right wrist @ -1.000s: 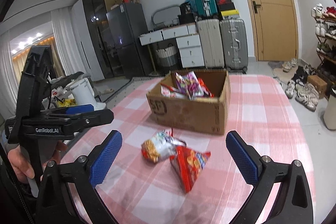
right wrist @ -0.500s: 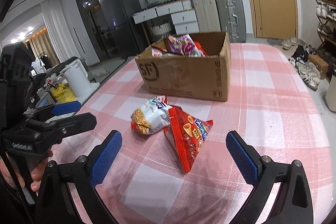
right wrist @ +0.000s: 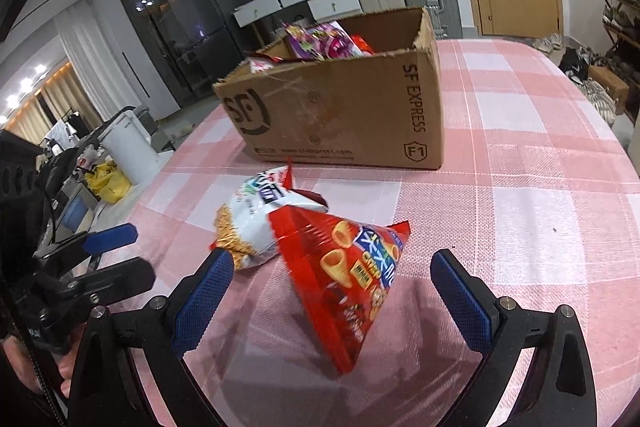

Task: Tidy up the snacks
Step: 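Grasp the red cone snack bag with the right tool while the left tool grasps the white noodle bag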

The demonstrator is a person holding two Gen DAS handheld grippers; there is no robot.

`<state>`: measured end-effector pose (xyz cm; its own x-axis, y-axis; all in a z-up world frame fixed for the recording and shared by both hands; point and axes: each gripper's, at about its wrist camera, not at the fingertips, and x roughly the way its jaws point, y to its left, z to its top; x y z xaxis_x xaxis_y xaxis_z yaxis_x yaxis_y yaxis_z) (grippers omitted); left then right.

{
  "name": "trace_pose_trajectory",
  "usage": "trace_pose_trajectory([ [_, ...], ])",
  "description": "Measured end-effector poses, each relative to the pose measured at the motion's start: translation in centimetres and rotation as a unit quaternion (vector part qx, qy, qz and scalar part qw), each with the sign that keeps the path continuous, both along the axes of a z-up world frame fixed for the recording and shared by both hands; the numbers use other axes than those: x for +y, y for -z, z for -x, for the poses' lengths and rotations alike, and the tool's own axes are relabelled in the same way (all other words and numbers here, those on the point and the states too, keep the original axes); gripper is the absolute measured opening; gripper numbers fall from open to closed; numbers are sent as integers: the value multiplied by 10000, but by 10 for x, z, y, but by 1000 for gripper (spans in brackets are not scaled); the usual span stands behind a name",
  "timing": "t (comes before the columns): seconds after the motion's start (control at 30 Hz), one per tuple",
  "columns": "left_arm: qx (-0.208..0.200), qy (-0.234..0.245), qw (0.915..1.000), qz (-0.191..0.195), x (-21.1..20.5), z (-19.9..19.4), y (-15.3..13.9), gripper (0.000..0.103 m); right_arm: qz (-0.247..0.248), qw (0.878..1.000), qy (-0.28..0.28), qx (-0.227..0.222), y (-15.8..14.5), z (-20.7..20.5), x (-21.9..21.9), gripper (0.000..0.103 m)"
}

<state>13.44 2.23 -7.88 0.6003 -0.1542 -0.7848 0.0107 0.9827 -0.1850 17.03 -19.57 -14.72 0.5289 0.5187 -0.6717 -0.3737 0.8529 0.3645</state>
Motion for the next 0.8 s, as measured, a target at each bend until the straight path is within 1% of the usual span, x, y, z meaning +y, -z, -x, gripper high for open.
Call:
trace_pose_trajectory([
  [0.03,31,-13,10000,6,1,-2,3,102,3,10000,13,39,2,-3,1,98],
  [0.13,107,-36,9999,52,3,-5,9,102,16,9999,32,139,7,-11,3,82],
  [0.2,178,-46,9998,81,5,-9,14,102,73,9997,-11,237,12,-14,7,77],
  [0.23,184,-52,9998,82,5,-9,15,102,97,9996,-24,263,13,-14,8,71],
  [0.27,188,-60,9998,82,6,-10,17,102,125,9995,-42,289,15,-14,9,61],
  [0.33,208,-75,9997,90,6,-12,19,102,229,9995,-43,232,16,-13,11,54],
  [0.43,230,-83,9997,97,6,-15,21,102,39,9995,-93,287,18,-13,8,49],
  [0.47,236,-84,9996,99,6,-15,21,102,-12,9995,-98,287,18,-13,7,41],
  [0.8,243,-84,9997,23,4,-13,18,102,-166,9997,-66,163,11,-7,1,41],
])
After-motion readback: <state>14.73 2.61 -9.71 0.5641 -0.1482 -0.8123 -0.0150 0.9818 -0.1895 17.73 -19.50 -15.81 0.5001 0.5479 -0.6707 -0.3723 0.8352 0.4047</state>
